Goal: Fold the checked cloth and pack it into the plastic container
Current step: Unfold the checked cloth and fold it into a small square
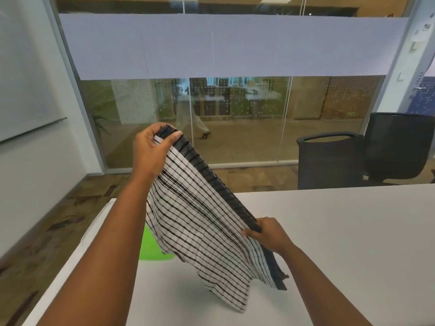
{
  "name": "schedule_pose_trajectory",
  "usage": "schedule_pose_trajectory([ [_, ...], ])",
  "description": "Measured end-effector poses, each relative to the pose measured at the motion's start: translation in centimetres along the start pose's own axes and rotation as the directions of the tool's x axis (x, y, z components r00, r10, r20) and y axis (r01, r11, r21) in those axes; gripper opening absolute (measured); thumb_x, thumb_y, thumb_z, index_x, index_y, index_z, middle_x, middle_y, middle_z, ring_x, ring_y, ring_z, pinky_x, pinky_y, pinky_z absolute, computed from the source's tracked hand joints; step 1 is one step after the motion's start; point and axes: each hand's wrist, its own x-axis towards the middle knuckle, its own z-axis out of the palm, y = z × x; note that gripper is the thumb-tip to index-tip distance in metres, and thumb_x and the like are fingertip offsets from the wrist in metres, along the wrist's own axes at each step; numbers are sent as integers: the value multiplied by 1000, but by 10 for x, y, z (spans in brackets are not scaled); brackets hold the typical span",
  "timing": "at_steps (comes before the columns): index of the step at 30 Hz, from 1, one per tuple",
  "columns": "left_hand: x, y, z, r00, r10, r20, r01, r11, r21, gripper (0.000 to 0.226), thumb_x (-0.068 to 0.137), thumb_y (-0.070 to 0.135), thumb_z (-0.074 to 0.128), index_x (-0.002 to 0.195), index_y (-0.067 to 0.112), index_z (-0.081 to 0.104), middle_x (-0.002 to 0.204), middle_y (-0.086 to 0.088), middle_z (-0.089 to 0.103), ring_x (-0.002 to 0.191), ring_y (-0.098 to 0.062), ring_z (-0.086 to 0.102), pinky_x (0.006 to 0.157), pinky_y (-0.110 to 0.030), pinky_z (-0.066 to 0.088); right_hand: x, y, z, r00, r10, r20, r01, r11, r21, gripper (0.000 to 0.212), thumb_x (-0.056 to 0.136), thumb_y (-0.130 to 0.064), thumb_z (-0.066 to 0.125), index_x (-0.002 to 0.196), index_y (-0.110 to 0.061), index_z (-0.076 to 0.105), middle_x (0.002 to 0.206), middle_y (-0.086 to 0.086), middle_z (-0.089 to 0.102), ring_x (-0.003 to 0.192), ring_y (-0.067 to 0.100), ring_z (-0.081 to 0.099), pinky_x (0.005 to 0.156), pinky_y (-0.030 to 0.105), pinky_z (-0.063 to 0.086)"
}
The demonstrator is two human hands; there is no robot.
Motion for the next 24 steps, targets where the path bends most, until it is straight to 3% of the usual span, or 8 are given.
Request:
schedule_pose_trajectory([
  [3, 4, -2, -9, 997, -15, -75, 14, 1000, -15, 11, 81, 17, 67, 77, 26, 62, 74, 8, 63, 68, -7, 61, 73, -26, 53, -1, 12, -3, 997, 72, -17, -73, 996, -42, 42, 78, -46, 66, 79, -4, 67, 75, 10, 70, 66, 26, 65, 62, 34, 53],
  [5, 7, -4, -15, 991, -23, -132, 20, 1000, -21, 11, 81, 19, 68, 77, 27, 61, 74, 10, 63, 65, 0, 61, 68, -19, 53, -2, 18, -7, 993, 119, -24, -120, 990, -70, 35, 79, -44, 66, 62, -15, 59, 59, 0, 58, 53, 15, 53, 50, 23, 39],
  [9, 13, -10, -31, 979, 16, -203, -8, 999, 41, 8, 80, 19, 68, 77, 24, 63, 72, 11, 61, 56, 11, 60, 58, -5, 51, -5, 32, -17, 984, 161, -70, -168, 980, -104, 35, 79, -42, 67, 60, -14, 56, 53, -4, 49, 48, 10, 43, 49, 24, 31],
  [12, 16, -19, -50, 978, -26, -206, 63, 983, 173, 16, 78, 22, 71, 91, 15, 67, 78, 5, 66, 69, -4, 62, 73, -22, 53, -10, 38, -34, 974, 157, -165, -155, 988, 25, 19, 79, -31, 71, 67, -16, 67, 53, -5, 56, 51, 12, 49, 43, 12, 33],
  [14, 16, -25, -67, 980, -136, -143, 158, 976, 153, 7, 76, 22, 73, 81, 20, 68, 70, 10, 70, 67, -8, 64, 75, -30, 53, -12, 38, -48, 957, 188, -220, -138, 965, 221, 11, 77, -20, 74, 75, -9, 73, 64, 5, 66, 55, 12, 56, 44, 7, 38],
  [18, 9, -28, -87, 929, -365, 62, 369, 928, -55, 4, 72, 19, 71, 74, 19, 68, 54, 11, 72, 56, -7, 68, 54, -21, 56, -16, 30, -76, 980, 193, -51, -116, 760, 640, 17, 80, -8, 68, 93, 2, 70, 89, 19, 72, 78, 28, 68, 64, 27, 56],
  [20, 7, -33, -88, 916, -399, 43, 401, 910, -101, 3, 78, 13, 68, 78, 16, 66, 52, 10, 72, 49, -4, 68, 45, -15, 53, -17, 27, -86, 981, 188, -45, -91, 654, 751, 20, 84, -7, 62, 101, 1, 68, 94, 20, 71, 80, 30, 68, 66, 30, 58],
  [24, 2, -42, -94, 894, -449, 9, 447, 889, -103, 1, 82, 14, 64, 81, 14, 65, 51, 10, 72, 45, -5, 67, 40, -15, 52, -18, 32, -99, 985, 163, -63, -19, 456, 890, 21, 90, -7, 51, 107, -4, 63, 90, 15, 72, 76, 25, 70, 66, 31, 61],
])
